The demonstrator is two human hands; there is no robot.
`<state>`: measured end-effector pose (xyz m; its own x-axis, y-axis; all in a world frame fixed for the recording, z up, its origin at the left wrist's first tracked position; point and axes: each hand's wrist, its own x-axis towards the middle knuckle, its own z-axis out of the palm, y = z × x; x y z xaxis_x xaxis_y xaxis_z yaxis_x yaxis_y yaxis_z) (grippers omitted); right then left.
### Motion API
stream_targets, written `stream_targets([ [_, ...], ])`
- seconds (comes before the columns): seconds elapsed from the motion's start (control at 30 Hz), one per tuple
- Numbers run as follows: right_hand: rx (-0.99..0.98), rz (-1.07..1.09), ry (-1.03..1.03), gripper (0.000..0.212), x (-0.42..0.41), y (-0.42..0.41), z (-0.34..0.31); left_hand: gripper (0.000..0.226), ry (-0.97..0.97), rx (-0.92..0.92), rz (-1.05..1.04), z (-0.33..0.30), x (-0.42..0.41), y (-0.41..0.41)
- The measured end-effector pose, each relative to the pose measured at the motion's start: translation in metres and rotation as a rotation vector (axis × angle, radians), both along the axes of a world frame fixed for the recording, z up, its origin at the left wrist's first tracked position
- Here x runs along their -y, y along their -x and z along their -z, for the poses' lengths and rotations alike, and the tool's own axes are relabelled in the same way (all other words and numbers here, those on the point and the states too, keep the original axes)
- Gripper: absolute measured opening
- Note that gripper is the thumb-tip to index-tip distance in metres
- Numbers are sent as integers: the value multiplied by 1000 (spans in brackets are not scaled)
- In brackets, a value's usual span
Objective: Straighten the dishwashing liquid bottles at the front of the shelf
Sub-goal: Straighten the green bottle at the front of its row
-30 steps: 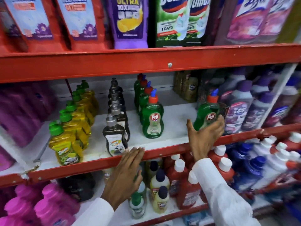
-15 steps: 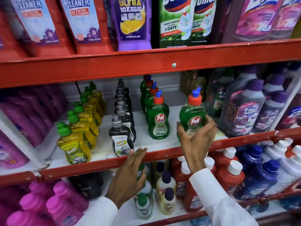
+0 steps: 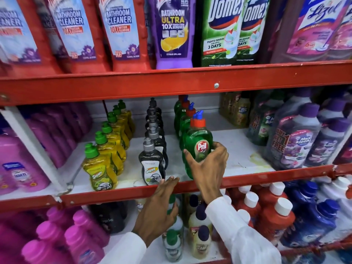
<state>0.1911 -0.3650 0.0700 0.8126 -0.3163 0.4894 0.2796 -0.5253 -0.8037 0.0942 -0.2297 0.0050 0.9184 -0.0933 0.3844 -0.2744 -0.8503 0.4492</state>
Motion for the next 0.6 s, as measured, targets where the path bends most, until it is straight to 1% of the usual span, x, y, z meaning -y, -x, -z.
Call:
stream_targets([
  [0.13, -4, -32, 15, 82, 2, 0, 11, 62, 22, 45, -21, 0, 6, -1],
  [0.33, -34, -89, 24, 88, 9, -1, 16, 60, 73, 73, -75, -11, 20, -7],
  [0.5, -77, -289, -13, 86, 30, -2, 28, 60, 115, 84, -94, -28, 37, -33],
  [0.53, -107, -343, -41, 83, 37, -1, 32, 58, 137, 86, -97, -30, 39, -38],
  [0.6, -132, -449, -47, 69, 54, -2, 37, 52, 212, 93, -114, -33, 42, -46],
])
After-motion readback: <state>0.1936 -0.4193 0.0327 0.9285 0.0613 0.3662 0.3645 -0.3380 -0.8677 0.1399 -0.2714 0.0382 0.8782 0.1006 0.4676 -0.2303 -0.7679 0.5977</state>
